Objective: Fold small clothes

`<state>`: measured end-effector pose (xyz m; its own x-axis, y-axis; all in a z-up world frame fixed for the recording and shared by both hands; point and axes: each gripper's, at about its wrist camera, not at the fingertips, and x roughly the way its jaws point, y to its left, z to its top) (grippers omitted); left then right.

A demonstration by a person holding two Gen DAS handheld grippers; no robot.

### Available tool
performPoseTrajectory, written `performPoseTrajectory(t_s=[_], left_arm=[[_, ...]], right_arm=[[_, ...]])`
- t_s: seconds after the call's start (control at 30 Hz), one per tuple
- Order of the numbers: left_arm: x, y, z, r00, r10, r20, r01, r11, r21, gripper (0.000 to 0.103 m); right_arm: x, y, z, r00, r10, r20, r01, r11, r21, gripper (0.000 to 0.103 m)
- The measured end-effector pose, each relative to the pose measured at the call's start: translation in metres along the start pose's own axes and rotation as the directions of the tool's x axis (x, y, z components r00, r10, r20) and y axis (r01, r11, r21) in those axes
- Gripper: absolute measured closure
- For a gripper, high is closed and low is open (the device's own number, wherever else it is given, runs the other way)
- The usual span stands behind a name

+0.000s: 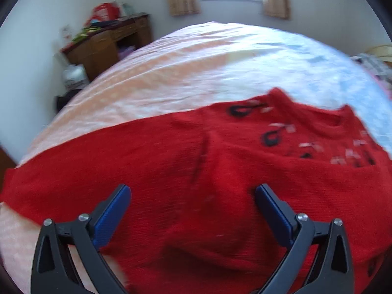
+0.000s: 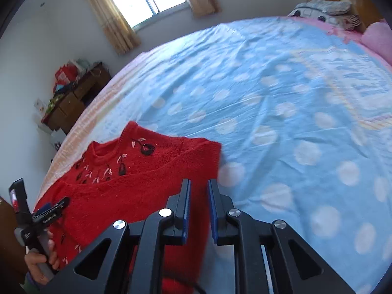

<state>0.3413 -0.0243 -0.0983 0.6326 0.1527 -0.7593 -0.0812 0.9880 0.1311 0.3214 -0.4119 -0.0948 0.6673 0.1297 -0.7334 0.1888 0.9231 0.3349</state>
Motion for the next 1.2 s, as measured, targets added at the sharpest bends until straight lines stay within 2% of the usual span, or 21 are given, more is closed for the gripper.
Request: performPoseTrajectory(t_s=[0.07, 0.17, 0.23, 0.3, 0.4, 0.43, 0.5, 0.53, 0.6, 0.7, 0.77, 0.8, 0.83, 0.9, 0.93, 0.97, 1.03, 1.1, 1.17, 1.2], left_arm=[[-0.003, 0.009, -0.01, 1.0, -0.002, -0.006, 0.001, 0.999, -0.037, 0.0], [-0.009, 0.022, -0.023, 1.0, -0.026, -0.003, 0.026, 0.996, -0.083, 0.0], [-0.009, 0.037, -0.029, 0.997, -0.072, -0.007, 0.07, 0.987, -0.143, 0.0], [-0.01, 0.046, -0.031, 0.996, -0.085, -0.007, 0.083, 0.98, -0.183, 0.0], [-0.018, 0.045, -0.034, 0.997, -0.083, 0.003, 0.082, 0.984, -0.157, 0.0], [-0.025, 0.047, -0.038, 0.997, -0.077, 0.023, 0.08, 0.987, -0.138, 0.0], [-0.031, 0.049, -0.037, 0.995, -0.081, 0.058, 0.088, 0.988, -0.127, 0.0], [-0.035, 0.05, -0.037, 0.993, -0.092, 0.08, 0.102, 0.987, -0.127, 0.0], [-0.033, 0.051, -0.031, 0.986, -0.137, 0.091, 0.149, 0.979, -0.141, 0.0], [-0.02, 0.049, -0.022, 0.98, -0.195, 0.048, 0.2, 0.966, -0.161, 0.0], [-0.01, 0.049, -0.023, 0.99, -0.137, -0.017, 0.133, 0.978, -0.161, 0.0], [-0.008, 0.052, -0.024, 0.992, -0.122, -0.029, 0.116, 0.98, -0.161, 0.0], [-0.009, 0.056, -0.026, 0.991, -0.134, -0.023, 0.128, 0.979, -0.161, 0.0], [-0.017, 0.069, -0.03, 0.988, -0.155, -0.008, 0.152, 0.976, -0.157, 0.0], [-0.022, 0.077, -0.031, 0.988, -0.153, 0.0, 0.151, 0.976, -0.158, 0.0], [-0.027, 0.088, -0.032, 0.991, -0.136, 0.01, 0.136, 0.977, -0.164, 0.0], [-0.038, 0.12, -0.037, 0.992, -0.118, 0.041, 0.124, 0.972, -0.201, 0.0], [-0.046, 0.157, -0.039, 0.993, -0.098, 0.069, 0.112, 0.957, -0.267, 0.0], [-0.049, 0.2, -0.04, 0.996, -0.04, 0.075, 0.063, 0.938, -0.341, 0.0], [-0.05, 0.225, -0.04, 0.997, -0.001, 0.078, 0.031, 0.923, -0.383, 0.0]], right_arm=[[0.018, 0.007, 0.002, 0.998, 0.038, -0.056, -0.039, 0.999, -0.016, 0.089], [0.033, 0.029, 0.003, 0.996, 0.056, -0.062, -0.062, 0.994, -0.091, 0.089], [0.039, 0.043, 0.002, 0.998, 0.03, -0.054, -0.038, 0.986, -0.164, 0.089], [0.041, 0.049, 0.003, 0.999, 0.004, -0.044, -0.014, 0.976, -0.216, 0.089], [0.029, 0.05, 0.005, 0.999, -0.028, -0.04, 0.019, 0.975, -0.222, 0.089], [0.019, 0.051, 0.005, 1.0, -0.018, -0.014, 0.014, 0.976, -0.216, 0.089], [-0.015, 0.057, -0.001, 0.995, 0.074, 0.068, -0.059, 0.979, -0.196, 0.089], [-0.023, 0.062, -0.004, 0.991, 0.109, 0.075, -0.093, 0.977, -0.193, 0.089], [-0.025, 0.076, -0.016, 0.988, 0.15, 0.023, -0.142, 0.969, -0.202, 0.088], [-0.01, 0.095, -0.035, 0.981, 0.17, -0.092, -0.185, 0.965, -0.188, 0.088], [0.012, 0.101, -0.054, 0.962, 0.17, -0.214, -0.196, 0.975, -0.104, 0.088], [0.017, 0.104, -0.063, 0.96, 0.159, -0.232, -0.182, 0.98, -0.082, 0.087], [0.01, 0.108, -0.066, 0.974, 0.134, -0.183, -0.154, 0.983, -0.103, 0.087], [0.007, 0.122, -0.07, 0.974, 0.092, -0.207, -0.127, 0.978, -0.164, 0.073], [0.001, 0.131, -0.07, 0.976, 0.065, -0.209, -0.105, 0.976, -0.189, 0.072], [-0.007, 0.137, -0.07, 0.977, 0.071, -0.2, -0.109, 0.977, -0.185, 0.072], [-0.025, 0.149, -0.068, 0.966, 0.186, -0.182, -0.212, 0.967, -0.14, 0.072], [-0.041, 0.162, -0.069, 0.949, 0.267, -0.167, -0.289, 0.949, -0.123, 0.072], [-0.057, 0.179, -0.072, 0.912, 0.367, -0.181, -0.386, 0.92, -0.077, 0.072], [-0.06, 0.187, -0.076, 0.872, 0.441, -0.211, -0.455, 0.89, -0.021, 0.072]])
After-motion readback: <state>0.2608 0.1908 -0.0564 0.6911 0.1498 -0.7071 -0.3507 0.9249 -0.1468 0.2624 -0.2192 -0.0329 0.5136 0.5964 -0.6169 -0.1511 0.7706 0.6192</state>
